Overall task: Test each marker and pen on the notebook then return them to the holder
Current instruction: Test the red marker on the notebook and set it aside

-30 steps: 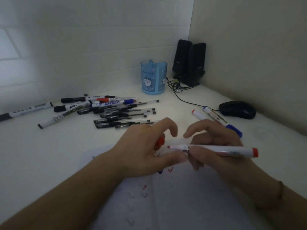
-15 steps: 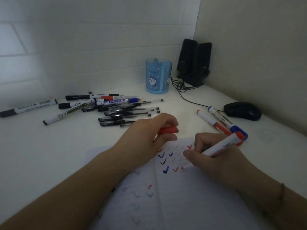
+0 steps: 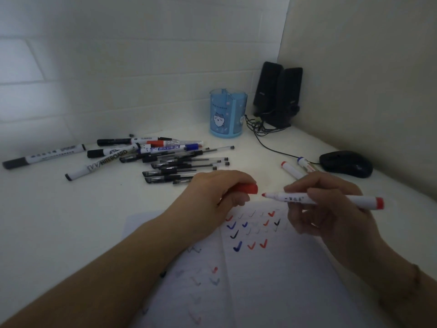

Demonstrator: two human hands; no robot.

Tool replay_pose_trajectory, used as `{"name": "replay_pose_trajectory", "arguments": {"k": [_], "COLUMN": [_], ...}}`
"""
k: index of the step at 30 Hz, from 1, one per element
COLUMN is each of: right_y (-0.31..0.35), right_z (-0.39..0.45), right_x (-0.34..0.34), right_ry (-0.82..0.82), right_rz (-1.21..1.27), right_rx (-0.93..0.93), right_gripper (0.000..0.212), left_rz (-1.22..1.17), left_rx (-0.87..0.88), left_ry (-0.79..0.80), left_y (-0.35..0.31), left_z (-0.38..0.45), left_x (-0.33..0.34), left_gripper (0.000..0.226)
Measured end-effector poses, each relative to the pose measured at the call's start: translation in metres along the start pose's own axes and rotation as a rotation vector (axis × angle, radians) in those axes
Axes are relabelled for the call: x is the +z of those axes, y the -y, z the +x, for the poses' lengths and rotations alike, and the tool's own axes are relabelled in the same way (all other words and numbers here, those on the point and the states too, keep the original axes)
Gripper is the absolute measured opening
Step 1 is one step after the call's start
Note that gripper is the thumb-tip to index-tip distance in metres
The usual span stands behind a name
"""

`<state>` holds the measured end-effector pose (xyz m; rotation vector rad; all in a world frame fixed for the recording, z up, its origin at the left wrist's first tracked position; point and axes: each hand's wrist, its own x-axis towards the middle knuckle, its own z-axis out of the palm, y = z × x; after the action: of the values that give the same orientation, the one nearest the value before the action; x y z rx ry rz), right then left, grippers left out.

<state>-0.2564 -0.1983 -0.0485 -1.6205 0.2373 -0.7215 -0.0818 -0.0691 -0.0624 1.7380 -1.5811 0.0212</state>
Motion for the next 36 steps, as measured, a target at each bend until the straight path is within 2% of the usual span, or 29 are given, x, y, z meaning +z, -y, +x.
{"name": "replay_pose_trajectory", "arguments": {"k": [6, 11, 14, 17, 25, 33, 36], "right_y": [-0.001, 0.002, 0.006, 0.007, 0.004, 0.003, -0.004], "right_z": [0.001, 0.001, 0.0, 0.001, 0.0, -0.002, 0.001], "right_x": [-0.002, 0.001, 0.003, 0.004, 0.008, 0.007, 0.01], "right_ry": [-0.016, 0.029, 0.05, 0.057, 0.071, 0.07, 0.035], "right_rz": [0.03, -0.056, -0.066, -0.071, -0.017, -0.149, -0.202], "right_rx": [-0.016, -0.002, -0.019, -0.018, -0.034, -0.12, -0.129], "right_gripper": [0.01, 0.029, 0.043, 0.048, 0.042, 0.032, 0.022], "left_rz": [-0.007, -0.003, -0.002, -0.005, -0.089, -0.068, -0.023], "left_rx": [0.036, 0.143, 0.146, 0.147, 0.095, 0.074, 0.028], "left_ry": [0.011, -0.022, -0.049, -0.053, -0.075, 0.0, 0.035], "left_y": [-0.003, -0.009, -0.01, -0.014, -0.017, -0.02, -0.015], "left_z": [0.0, -0.002, -0.003, -0.003, 0.0, 0.0, 0.004], "left_x": [0.0, 0.001, -0.002, -0.002, -0.002, -0.003, -0.004], "left_gripper": [0.027, 0.024, 0.023, 0.02, 0.021, 0.02, 0.018]}}
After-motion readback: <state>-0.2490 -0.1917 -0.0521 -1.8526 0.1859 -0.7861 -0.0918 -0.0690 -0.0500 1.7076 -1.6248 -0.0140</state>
